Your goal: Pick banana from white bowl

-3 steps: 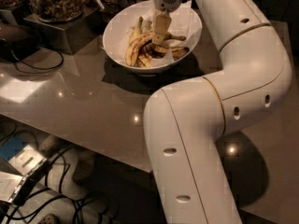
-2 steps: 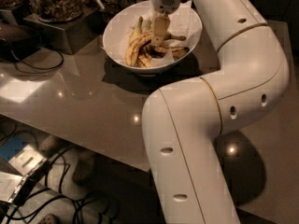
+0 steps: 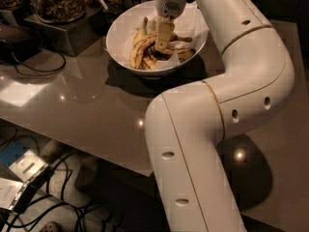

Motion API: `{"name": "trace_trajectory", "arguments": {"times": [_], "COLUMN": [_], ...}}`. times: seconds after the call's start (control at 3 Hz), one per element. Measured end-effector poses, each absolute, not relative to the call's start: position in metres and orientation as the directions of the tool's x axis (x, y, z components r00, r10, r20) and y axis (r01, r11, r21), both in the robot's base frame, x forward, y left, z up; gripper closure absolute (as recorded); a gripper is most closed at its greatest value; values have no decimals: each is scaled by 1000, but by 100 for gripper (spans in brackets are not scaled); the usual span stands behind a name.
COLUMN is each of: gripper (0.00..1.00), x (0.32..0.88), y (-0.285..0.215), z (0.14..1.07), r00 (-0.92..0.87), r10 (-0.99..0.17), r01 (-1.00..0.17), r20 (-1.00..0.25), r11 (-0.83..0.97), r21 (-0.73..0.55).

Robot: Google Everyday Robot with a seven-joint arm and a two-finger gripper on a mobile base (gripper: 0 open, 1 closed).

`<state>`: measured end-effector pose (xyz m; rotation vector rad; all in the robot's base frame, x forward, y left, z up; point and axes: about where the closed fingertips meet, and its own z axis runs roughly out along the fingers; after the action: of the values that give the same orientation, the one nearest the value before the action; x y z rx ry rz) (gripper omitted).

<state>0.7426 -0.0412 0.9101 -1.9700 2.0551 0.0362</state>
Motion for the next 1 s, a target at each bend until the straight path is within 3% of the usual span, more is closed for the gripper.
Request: {"name": "trace_trajectory", "arguments": {"times": [1.0], "gripper": [100], "x": [736], "y": [-32], "z": [907], "r00": [-7], "r10": [-967], "r01": [-987], "r20": [-257], "r11": [47], "r21": [-151]}}
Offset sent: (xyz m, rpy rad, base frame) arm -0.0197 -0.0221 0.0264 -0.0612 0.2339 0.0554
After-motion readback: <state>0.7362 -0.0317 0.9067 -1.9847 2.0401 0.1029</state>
